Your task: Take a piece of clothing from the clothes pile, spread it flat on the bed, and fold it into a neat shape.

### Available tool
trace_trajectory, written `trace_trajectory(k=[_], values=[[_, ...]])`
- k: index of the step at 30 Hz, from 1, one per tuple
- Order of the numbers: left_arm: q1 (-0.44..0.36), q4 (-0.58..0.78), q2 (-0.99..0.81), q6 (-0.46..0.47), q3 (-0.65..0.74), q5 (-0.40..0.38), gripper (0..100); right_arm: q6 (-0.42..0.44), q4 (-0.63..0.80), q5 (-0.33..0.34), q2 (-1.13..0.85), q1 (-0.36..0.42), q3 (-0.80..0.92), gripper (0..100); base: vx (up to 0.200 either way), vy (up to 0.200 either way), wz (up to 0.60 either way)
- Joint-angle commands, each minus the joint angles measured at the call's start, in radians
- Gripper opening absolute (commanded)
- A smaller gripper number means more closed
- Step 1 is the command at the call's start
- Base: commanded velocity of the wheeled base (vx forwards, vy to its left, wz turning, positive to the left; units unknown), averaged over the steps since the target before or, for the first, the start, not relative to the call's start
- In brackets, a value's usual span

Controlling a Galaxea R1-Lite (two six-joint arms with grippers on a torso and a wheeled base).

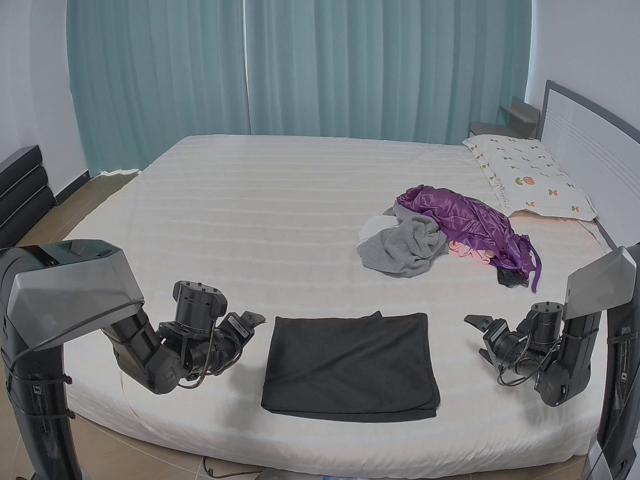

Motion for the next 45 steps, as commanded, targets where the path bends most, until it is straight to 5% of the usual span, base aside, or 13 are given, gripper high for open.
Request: trace_trajectory(k=[1,8,19,38,39,45], values=[[-0.02,-0.002,0.011,0.047,-0.001,0.0,100,-0.004,-0.015,-0.001,0.007,0.006,-0.001,100,0.0,0.0,0.0],[-0.041,-0.004,0.078,0.251,-0.036,0.001,100,-0.01,-0.015,-0.001,0.01,0.008,-0.001,100,0.0,0.0,0.0],[-0.083,-0.129,0.175,0.268,-0.082,0.03,100,-0.022,-0.015,-0.001,0.019,0.014,-0.006,100,0.0,0.0,0.0],[-0.117,-0.142,0.219,0.338,-0.079,0.115,100,-0.038,-0.015,-0.001,0.025,0.014,-0.007,100,0.0,0.0,0.0],[-0.118,-0.142,0.224,0.348,-0.081,0.118,0,-0.041,-0.015,-0.001,0.027,0.014,-0.007,100,0.0,0.0,0.0],[-0.117,-0.142,0.225,0.354,-0.085,0.119,0,-0.042,-0.015,-0.001,0.027,0.014,-0.007,100,0.0,0.0,0.0]])
